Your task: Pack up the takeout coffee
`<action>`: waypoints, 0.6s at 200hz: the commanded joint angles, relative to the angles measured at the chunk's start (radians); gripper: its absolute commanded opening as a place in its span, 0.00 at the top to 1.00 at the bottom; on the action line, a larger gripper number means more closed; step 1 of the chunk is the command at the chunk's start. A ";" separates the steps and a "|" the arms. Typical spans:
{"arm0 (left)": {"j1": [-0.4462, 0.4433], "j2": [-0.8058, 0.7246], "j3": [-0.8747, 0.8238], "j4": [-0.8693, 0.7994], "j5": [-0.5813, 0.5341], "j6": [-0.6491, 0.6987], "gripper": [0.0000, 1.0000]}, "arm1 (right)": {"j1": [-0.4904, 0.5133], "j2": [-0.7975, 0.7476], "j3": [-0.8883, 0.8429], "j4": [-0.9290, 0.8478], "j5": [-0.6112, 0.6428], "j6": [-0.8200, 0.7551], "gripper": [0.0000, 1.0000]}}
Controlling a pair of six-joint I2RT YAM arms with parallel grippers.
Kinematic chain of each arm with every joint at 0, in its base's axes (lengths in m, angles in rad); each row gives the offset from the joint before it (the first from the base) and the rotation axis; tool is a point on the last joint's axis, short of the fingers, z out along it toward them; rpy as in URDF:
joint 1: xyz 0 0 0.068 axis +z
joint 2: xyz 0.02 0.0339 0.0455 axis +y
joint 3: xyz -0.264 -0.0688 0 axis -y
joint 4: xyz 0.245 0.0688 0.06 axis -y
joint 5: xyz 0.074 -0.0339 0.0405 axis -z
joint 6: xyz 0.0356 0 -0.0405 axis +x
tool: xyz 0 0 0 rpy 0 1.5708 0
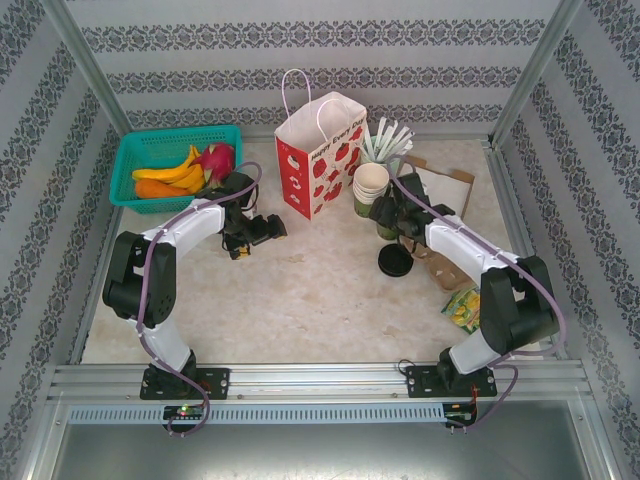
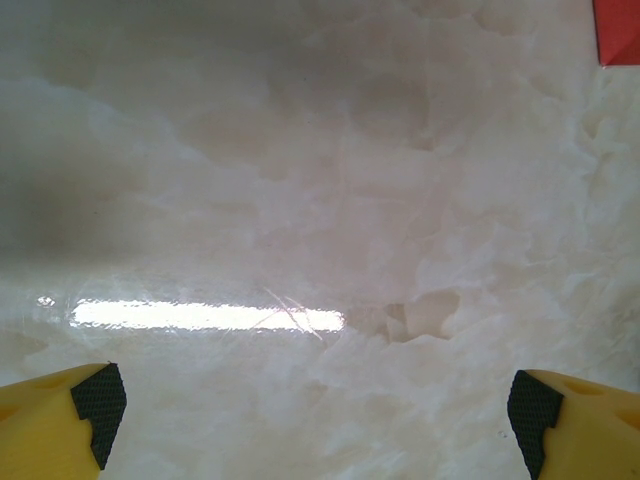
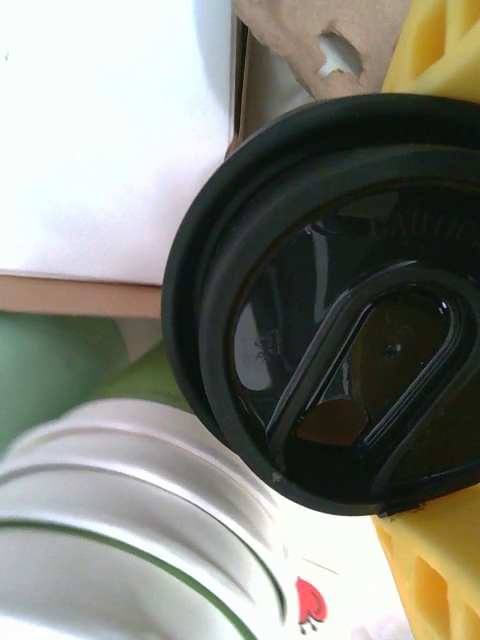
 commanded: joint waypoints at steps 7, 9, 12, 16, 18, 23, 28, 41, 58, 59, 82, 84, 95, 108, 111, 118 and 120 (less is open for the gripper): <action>-0.010 -0.046 0.002 0.015 0.002 0.009 0.00 | -0.044 0.030 0.017 -0.023 0.005 -0.022 0.29; -0.011 -0.047 0.002 0.015 0.003 0.009 0.00 | -0.048 0.031 0.018 -0.022 0.005 -0.023 0.29; -0.011 -0.048 0.002 0.014 0.003 0.010 0.00 | -0.052 0.033 0.019 -0.021 0.003 -0.024 0.29; -0.010 -0.051 0.003 0.015 0.004 0.012 0.00 | -0.059 0.035 0.021 -0.020 -0.001 -0.027 0.29; -0.011 -0.051 0.004 0.014 0.004 0.012 0.00 | -0.062 0.037 0.022 -0.020 -0.003 -0.027 0.29; -0.010 -0.054 0.004 0.014 0.006 0.014 0.00 | -0.070 0.040 0.025 -0.020 -0.006 -0.029 0.29; -0.010 -0.057 0.006 0.014 0.011 0.017 0.00 | -0.080 0.045 0.030 -0.020 -0.008 -0.030 0.29; -0.010 -0.064 0.010 0.013 0.015 0.025 0.00 | -0.099 0.058 0.045 -0.024 -0.019 -0.032 0.29; -0.010 -0.080 0.013 0.014 0.015 0.029 0.00 | -0.122 0.080 0.069 -0.027 -0.037 -0.031 0.28; -0.011 -0.081 0.014 0.014 0.015 0.029 0.00 | -0.123 0.081 0.070 -0.027 -0.038 -0.030 0.28; -0.011 -0.100 0.019 0.009 0.017 0.037 0.00 | -0.142 0.115 0.102 -0.028 -0.054 -0.035 0.27; -0.010 -0.102 0.020 0.008 0.016 0.038 0.01 | -0.144 0.118 0.105 -0.030 -0.056 -0.035 0.27; -0.010 -0.112 0.026 0.003 0.018 0.041 0.00 | -0.149 0.134 0.121 -0.026 -0.064 -0.036 0.27; -0.010 -0.124 0.031 -0.002 0.018 0.046 0.00 | -0.157 0.156 0.139 -0.024 -0.083 -0.036 0.26; -0.011 -0.127 0.033 -0.003 0.016 0.047 0.00 | -0.158 0.161 0.144 -0.025 -0.085 -0.036 0.26; -0.010 -0.133 0.036 -0.005 0.015 0.051 0.00 | -0.161 0.171 0.154 -0.024 -0.094 -0.036 0.26; -0.010 -0.135 0.037 -0.005 0.015 0.051 0.00 | -0.160 0.174 0.157 -0.025 -0.097 -0.035 0.26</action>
